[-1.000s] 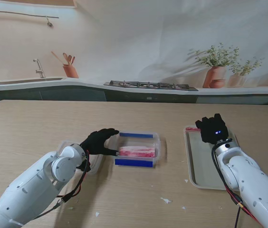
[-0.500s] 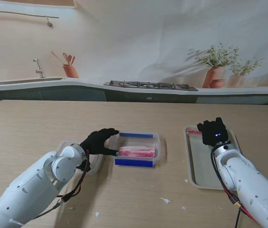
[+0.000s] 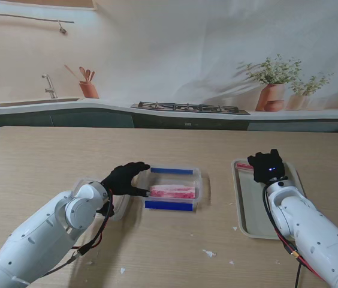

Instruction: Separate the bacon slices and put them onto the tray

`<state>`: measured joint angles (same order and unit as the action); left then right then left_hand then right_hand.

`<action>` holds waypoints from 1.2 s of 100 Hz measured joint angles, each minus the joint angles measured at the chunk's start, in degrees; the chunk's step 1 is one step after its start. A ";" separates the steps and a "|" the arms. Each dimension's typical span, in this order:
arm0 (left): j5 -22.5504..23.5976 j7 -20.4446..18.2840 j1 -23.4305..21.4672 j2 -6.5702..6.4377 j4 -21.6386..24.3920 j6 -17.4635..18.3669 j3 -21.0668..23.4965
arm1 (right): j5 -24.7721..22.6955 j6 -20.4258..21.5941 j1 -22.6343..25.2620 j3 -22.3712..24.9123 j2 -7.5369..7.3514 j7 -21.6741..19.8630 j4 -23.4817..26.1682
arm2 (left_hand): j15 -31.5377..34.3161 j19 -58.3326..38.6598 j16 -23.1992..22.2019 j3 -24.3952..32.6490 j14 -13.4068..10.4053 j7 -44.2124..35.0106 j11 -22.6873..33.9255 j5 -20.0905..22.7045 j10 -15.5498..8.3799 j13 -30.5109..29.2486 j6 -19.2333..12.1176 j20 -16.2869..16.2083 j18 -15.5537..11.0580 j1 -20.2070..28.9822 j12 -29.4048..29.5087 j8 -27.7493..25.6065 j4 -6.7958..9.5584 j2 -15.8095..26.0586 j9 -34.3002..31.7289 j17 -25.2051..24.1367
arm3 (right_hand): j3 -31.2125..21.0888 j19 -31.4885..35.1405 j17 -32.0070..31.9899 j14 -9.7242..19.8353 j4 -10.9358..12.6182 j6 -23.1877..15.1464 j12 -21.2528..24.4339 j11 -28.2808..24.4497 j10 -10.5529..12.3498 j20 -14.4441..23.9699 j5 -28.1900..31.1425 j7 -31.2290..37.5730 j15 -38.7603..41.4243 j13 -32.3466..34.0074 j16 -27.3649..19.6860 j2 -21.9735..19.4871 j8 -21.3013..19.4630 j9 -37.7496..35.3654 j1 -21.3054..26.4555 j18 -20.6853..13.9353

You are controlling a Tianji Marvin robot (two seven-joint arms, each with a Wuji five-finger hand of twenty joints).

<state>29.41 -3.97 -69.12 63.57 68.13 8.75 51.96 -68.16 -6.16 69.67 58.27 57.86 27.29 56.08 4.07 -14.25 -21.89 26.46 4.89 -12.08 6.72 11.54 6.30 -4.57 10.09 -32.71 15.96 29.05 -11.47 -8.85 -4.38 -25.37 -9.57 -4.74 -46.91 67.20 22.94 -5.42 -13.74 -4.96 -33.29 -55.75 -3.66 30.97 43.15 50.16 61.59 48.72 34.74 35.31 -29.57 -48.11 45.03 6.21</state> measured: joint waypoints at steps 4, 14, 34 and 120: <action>0.00 0.00 0.00 0.00 -0.01 0.03 0.00 | -0.06 -0.03 -0.02 -0.05 0.00 -0.15 0.02 | 0.00 0.00 0.00 0.00 0.00 0.00 0.00 0.00 0.00 0.00 0.00 0.00 0.00 0.00 0.00 0.00 0.00 0.00 0.00 0.00 | -0.02 -0.01 0.00 0.00 0.00 0.00 0.01 0.01 0.00 0.00 0.00 0.00 -0.03 0.00 -0.02 0.00 0.00 0.00 0.00 0.00; -0.02 0.01 0.03 0.01 -0.07 0.10 0.00 | -0.19 -0.22 -0.01 -0.06 0.00 -0.69 0.19 | 0.00 0.00 0.00 0.00 0.00 0.00 0.00 0.00 0.00 0.00 -0.01 0.00 0.00 0.00 0.00 0.00 0.00 0.00 0.00 0.00 | -0.03 -0.03 0.00 0.00 0.00 0.00 0.07 0.08 0.00 -0.32 0.00 0.00 -0.57 0.01 -0.09 0.00 0.00 0.00 0.00 -0.01; 0.00 0.00 0.06 0.00 -0.14 0.23 -0.02 | -0.77 -0.75 0.08 -0.08 -0.04 -1.67 0.83 | 0.00 0.00 0.00 0.00 0.00 0.00 0.00 0.00 0.00 0.00 -0.01 0.00 0.00 -0.01 0.00 0.00 0.00 0.00 0.00 0.00 | -0.07 -0.05 -0.08 0.00 0.00 0.00 0.23 0.10 0.00 -0.67 0.00 0.01 -0.66 0.01 -0.11 0.00 0.01 0.00 0.00 -0.02; 0.07 0.27 -0.08 0.04 -0.21 0.35 0.15 | -5.26 0.42 2.07 2.53 -0.67 -9.19 5.44 | 0.00 0.00 0.00 -0.02 -0.01 -0.26 0.00 0.00 0.00 0.00 -0.05 0.00 0.00 -0.04 0.00 -0.02 -0.01 0.00 0.00 0.00 | -2.92 -4.78 -15.29 -0.33 4.21 2.60 6.27 3.87 1.12 -2.45 -11.98 -20.24 -12.51 -19.21 -5.51 -2.73 -0.75 21.21 -10.90 -0.48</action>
<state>29.48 -3.70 -69.20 63.61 67.91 9.10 52.12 -73.42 -5.74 71.74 60.80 57.19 18.10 61.52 4.07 -14.25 -21.89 26.43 4.88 -12.34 6.72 11.54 6.30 -4.57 10.04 -32.71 15.96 29.01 -11.47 -8.87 -4.39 -25.37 -9.57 -4.74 -49.83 62.43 7.65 -5.74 -9.54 -2.36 -27.02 -51.88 -2.54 28.52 31.17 29.91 49.08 29.51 29.24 32.57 -30.33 -26.90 34.13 5.73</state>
